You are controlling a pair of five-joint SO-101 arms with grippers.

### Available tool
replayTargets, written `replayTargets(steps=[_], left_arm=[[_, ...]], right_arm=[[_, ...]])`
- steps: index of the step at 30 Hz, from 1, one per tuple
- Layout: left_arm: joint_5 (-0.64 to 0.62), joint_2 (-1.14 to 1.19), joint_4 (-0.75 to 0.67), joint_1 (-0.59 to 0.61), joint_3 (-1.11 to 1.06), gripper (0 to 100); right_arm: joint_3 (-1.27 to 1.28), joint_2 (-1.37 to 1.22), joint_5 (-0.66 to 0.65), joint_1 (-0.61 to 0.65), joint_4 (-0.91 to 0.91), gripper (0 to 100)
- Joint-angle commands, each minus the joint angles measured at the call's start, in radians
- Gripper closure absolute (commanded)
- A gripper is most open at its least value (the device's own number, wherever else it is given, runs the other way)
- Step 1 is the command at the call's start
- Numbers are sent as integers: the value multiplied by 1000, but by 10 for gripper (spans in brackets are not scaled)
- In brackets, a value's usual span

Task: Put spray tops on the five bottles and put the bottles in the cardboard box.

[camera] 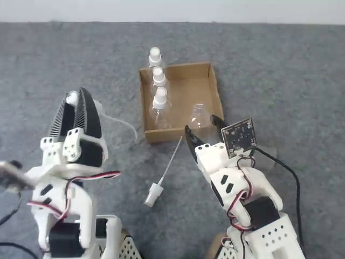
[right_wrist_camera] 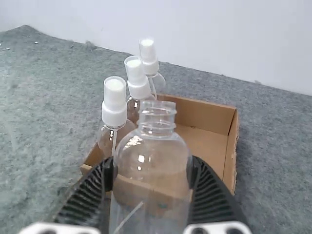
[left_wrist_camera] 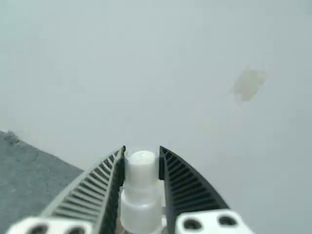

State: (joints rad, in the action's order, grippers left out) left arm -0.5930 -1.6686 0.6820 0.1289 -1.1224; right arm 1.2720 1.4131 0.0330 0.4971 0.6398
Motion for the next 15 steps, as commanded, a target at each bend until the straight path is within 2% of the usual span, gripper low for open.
replayTargets(steps=[1,6,15], left_arm=[[-54,-44,-95,-5,8,988],[-118,-66,-121,2,8,988],[-173,-112,-123,-3,8,988]], right_arm=[[-5,28,-18,4,-18,982],[0,28,-18,56,-16,982],[0,28,-18,62,2,982]])
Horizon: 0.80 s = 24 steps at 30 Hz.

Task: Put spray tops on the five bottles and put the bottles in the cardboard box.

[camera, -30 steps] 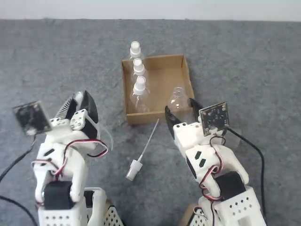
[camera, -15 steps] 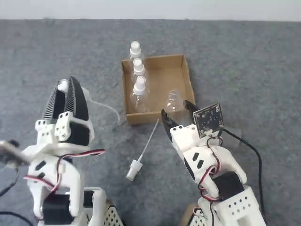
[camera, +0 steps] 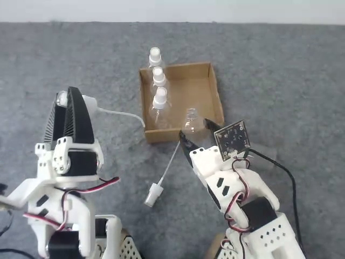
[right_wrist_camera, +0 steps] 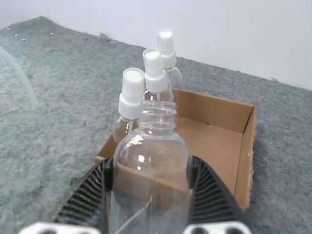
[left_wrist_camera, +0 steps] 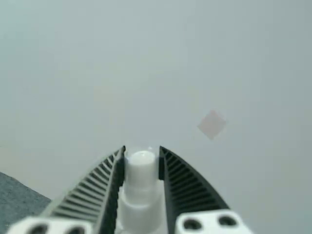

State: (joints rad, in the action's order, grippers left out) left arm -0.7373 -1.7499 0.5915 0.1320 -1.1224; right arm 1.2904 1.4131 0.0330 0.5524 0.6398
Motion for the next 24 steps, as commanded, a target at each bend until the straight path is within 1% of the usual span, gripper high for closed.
replayTargets(steps=[1,7,10,15,19,24], left_arm=[[-29,-38,-37,-8,10,988],[-29,-71,-55,-8,-7,988],[-35,-71,-57,-9,-39,988],[-103,-72,-57,-9,-91,988],[-107,-74,-58,-9,-90,988],[-109,-74,-55,-11,-76,988]], right_arm=[[-18,28,-18,13,2,982],[12,28,-20,114,-4,982],[14,28,-58,151,2,982],[54,28,-86,183,-41,982],[104,28,-117,209,-111,982],[146,28,-147,211,-177,982]])
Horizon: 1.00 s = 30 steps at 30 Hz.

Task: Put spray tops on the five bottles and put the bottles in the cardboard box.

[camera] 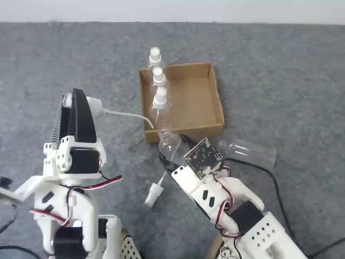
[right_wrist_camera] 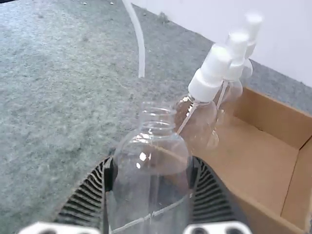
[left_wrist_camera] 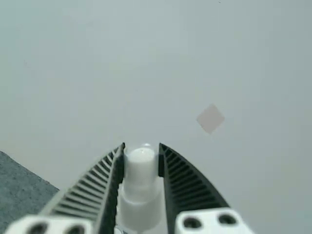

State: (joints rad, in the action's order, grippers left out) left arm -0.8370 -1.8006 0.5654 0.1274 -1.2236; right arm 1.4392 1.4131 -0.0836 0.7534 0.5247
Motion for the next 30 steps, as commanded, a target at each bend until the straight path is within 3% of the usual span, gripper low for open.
replayTargets(steps=[1,10,19,30], left_arm=[[-9,-23,-29,-6,25,988],[-5,-23,37,-155,18,988],[-2,-23,95,-160,15,988],[44,-23,166,-160,10,988]], right_arm=[[0,28,-31,10,-70,982],[0,28,-31,10,-73,982],[-2,30,-31,10,-87,982],[106,30,-80,12,-329,982]])
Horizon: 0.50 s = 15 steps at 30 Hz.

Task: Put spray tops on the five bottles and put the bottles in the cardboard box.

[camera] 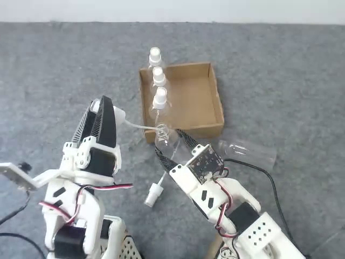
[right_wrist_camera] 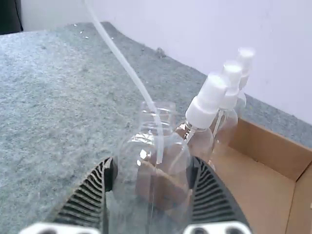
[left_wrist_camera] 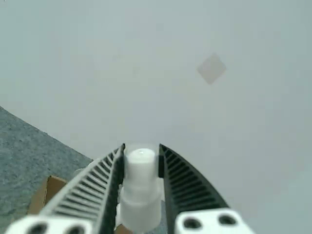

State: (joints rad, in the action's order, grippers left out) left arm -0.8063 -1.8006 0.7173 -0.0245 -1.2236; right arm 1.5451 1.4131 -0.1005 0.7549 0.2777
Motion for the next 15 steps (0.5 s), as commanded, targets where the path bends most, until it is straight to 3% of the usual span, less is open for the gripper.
replayTargets(steps=[1,8,15], left_arm=[[14,-23,14,-9,10,988],[15,-23,9,-18,-25,988],[17,-21,15,-18,-47,988]], right_arm=[[5,30,-87,10,-90,982],[48,30,-186,128,-99,982],[51,30,-187,134,-99,982]])
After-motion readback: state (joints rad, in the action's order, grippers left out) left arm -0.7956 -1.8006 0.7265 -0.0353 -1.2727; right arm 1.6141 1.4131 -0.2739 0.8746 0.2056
